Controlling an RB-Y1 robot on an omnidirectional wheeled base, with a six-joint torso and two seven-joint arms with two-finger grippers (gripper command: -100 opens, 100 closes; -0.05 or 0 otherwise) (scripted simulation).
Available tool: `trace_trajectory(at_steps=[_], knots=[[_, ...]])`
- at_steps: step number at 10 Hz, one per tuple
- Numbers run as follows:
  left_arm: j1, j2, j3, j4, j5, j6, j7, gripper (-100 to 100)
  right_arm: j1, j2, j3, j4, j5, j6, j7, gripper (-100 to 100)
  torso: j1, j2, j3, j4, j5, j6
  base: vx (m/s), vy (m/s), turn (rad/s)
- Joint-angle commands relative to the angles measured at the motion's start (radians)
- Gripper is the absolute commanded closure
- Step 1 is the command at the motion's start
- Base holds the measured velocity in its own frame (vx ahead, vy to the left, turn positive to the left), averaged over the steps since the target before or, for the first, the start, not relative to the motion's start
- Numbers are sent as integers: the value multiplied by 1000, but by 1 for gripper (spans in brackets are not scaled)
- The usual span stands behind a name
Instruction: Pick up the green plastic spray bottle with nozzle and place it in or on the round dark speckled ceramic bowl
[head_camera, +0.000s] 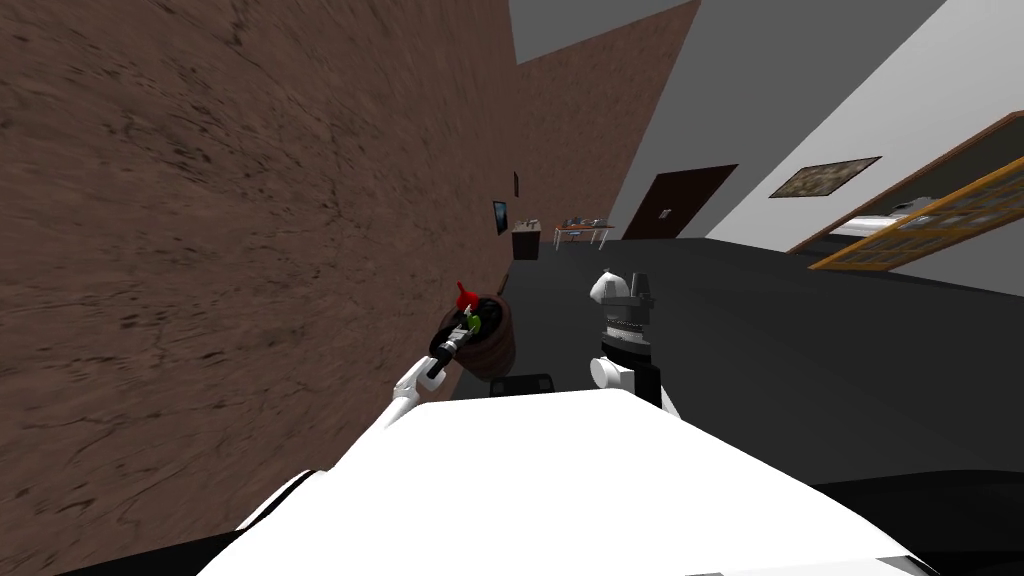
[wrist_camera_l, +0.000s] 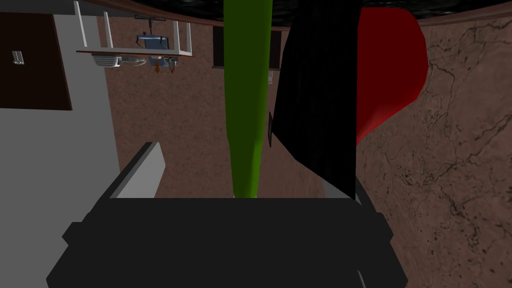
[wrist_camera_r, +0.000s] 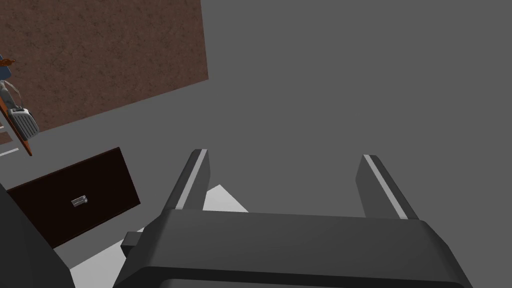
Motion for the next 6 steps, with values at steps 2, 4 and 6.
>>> trace_trajectory(at_steps=[2, 4, 6], knots=[[-5, 53, -25, -16, 9, 37, 49, -100, 0, 0, 0, 0, 0, 0, 0, 0, 0, 0, 0, 0, 0, 0, -18, -24, -87], [-9, 92, -41, -22, 17, 59, 83, -100, 0, 0, 0, 0, 0, 0, 0, 0, 0, 0, 0, 0, 0, 0, -18, -23, -97], [-14, 132, -57, -26, 27, 84, 119, -100, 0, 0, 0, 0, 0, 0, 0, 0, 0, 0, 0, 0, 0, 0, -17, -27, -95]])
